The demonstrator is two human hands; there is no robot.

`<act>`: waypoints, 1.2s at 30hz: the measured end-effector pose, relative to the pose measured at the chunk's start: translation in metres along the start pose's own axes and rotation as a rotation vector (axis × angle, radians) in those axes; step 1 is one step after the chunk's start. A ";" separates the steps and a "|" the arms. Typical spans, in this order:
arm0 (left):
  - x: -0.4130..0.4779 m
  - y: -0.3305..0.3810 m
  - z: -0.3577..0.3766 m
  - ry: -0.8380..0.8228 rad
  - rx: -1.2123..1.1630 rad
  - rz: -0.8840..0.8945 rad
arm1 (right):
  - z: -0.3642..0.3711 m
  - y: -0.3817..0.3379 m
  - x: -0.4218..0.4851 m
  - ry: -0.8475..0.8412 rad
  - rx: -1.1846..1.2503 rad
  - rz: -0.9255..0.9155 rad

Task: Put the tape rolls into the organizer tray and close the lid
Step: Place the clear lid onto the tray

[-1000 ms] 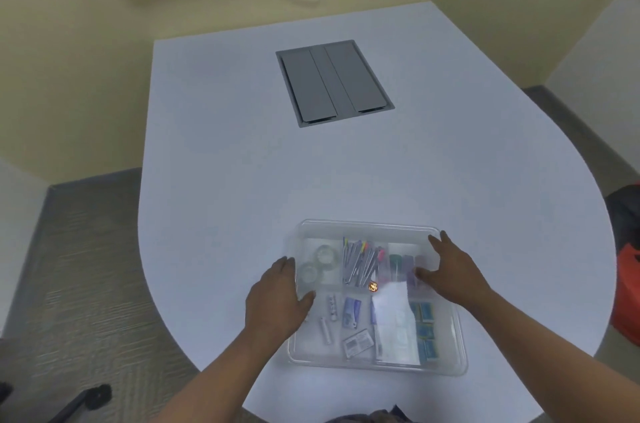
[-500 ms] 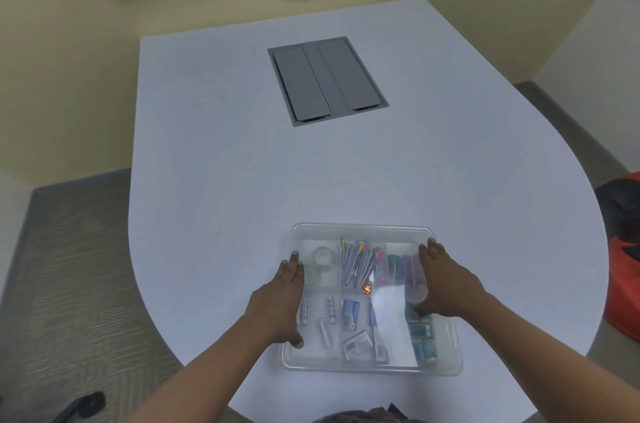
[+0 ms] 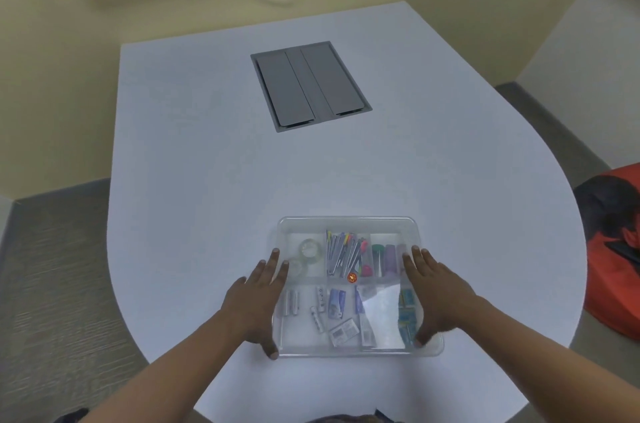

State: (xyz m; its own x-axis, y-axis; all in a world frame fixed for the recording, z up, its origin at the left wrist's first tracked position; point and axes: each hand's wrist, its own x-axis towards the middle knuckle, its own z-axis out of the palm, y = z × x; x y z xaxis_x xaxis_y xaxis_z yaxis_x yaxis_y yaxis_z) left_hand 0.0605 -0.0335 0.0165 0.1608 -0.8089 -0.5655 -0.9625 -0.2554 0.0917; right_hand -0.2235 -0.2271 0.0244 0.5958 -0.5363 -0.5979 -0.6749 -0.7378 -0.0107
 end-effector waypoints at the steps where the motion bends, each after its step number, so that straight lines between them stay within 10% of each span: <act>1: -0.002 -0.001 0.002 0.000 0.002 0.002 | 0.007 0.000 -0.006 -0.006 -0.007 -0.013; 36: 0.077 -0.017 -0.051 0.055 -0.096 -0.099 | -0.026 0.009 0.062 0.130 0.243 0.088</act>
State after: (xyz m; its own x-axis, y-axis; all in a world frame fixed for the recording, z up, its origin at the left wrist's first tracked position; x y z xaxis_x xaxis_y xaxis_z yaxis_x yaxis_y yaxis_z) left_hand 0.1002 -0.1182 0.0128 0.2677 -0.8044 -0.5303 -0.9164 -0.3825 0.1176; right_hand -0.1812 -0.2775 0.0080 0.5703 -0.6540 -0.4971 -0.8019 -0.5745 -0.1642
